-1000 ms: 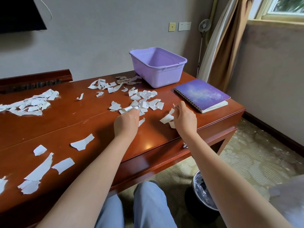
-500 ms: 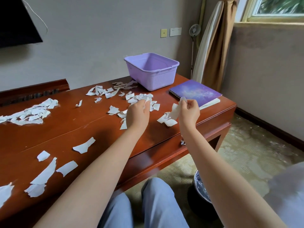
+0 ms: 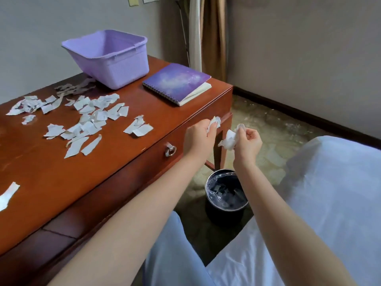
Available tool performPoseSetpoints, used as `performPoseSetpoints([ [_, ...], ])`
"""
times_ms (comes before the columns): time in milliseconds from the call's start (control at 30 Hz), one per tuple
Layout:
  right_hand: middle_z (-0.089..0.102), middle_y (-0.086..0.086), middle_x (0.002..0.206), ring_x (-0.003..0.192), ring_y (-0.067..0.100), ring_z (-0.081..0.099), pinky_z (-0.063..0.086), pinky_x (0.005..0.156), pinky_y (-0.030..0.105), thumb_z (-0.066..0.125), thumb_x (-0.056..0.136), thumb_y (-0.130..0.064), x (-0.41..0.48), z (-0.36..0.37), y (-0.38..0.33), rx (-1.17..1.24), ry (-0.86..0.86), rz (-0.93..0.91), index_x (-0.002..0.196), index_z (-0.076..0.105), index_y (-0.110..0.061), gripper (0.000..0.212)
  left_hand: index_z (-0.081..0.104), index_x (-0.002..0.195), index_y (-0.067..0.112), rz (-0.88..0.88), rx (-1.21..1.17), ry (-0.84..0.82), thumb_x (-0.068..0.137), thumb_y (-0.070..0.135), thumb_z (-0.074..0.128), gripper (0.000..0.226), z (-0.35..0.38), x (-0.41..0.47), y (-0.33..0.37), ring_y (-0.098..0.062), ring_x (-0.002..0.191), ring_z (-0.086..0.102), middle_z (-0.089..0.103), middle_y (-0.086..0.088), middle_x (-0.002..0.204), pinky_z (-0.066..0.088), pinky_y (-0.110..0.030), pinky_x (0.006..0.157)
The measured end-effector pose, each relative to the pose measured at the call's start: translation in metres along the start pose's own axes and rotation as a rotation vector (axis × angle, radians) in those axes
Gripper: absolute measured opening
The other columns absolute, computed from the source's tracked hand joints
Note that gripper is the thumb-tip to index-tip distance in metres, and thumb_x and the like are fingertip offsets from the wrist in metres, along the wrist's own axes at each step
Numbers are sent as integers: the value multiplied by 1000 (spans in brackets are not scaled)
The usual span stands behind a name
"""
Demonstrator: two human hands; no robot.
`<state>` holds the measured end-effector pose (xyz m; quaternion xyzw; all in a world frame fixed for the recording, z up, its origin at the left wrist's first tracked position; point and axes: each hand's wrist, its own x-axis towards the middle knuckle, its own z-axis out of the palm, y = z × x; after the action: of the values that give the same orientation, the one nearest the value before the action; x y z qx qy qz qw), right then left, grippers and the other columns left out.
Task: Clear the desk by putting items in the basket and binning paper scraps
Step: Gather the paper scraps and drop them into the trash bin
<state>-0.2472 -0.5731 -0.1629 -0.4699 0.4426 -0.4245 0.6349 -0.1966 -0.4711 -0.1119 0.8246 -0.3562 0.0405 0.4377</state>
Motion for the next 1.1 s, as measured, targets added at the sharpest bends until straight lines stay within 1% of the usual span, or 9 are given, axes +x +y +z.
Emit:
performPoseSetpoints([
  [100,55,-4,77,75,14,52,48,73,35,58,92,-22,29,-22,26,-38,62,67,75,53,-20,17,26,52,21,-58,24,-115,97,25,46,49,44,3,-5,-18,51,26,27,2,49,16,-34,50],
  [300,52,-6,75,71,9,48,39,61,16,55,94,-17,80,-46,83,-135,148,181,86,53,-11,10,28,55,16,-206,131,-324,98,29,41,46,117,8,-44,-24,58,34,33,-1,54,21,-31,53],
  [433,51,-6,72,67,8,47,38,57,20,53,95,-18,104,-54,125,-217,199,269,89,53,-9,10,42,63,12,-313,192,-438,99,32,38,41,152,12,-75,-32,75,53,59,-18,79,35,-32,60],
  [500,52,-5,73,70,12,49,37,57,22,52,95,-17,115,-57,148,-264,229,317,89,53,-9,10,54,76,8,-361,196,-491,99,34,36,39,170,11,-91,-35,85,58,63,-19,89,40,-33,65],
  [600,57,3,87,78,17,51,37,66,26,51,95,-17,128,-58,180,-361,242,382,91,53,-10,8,50,77,10,-412,223,-571,99,33,37,34,192,7,-114,-32,83,55,61,-15,89,38,-32,66],
  [700,57,6,92,75,17,51,37,70,28,48,96,-17,138,-58,210,-416,227,437,95,54,-8,11,55,83,7,-465,238,-612,99,32,37,35,211,6,-132,-29,81,52,56,-10,86,41,-31,67],
  [867,55,5,96,85,21,51,38,73,30,44,100,-21,150,-59,242,-523,174,488,110,56,-5,23,51,81,7,-529,255,-656,99,27,37,30,235,8,-153,-26,78,47,61,-18,99,37,-30,65],
  [967,57,5,95,84,21,51,39,73,30,40,100,-23,153,-62,255,-634,88,493,107,57,-6,25,59,94,-2,-567,232,-671,98,24,39,34,243,6,-158,-35,86,54,60,-23,105,46,-39,73],
  [1100,65,8,101,83,20,51,39,73,29,39,99,-22,155,-65,261,-757,-71,493,103,64,-8,29,54,75,2,-614,188,-728,96,19,40,31,254,5,-161,-33,79,51,58,-28,106,49,-40,77],
])
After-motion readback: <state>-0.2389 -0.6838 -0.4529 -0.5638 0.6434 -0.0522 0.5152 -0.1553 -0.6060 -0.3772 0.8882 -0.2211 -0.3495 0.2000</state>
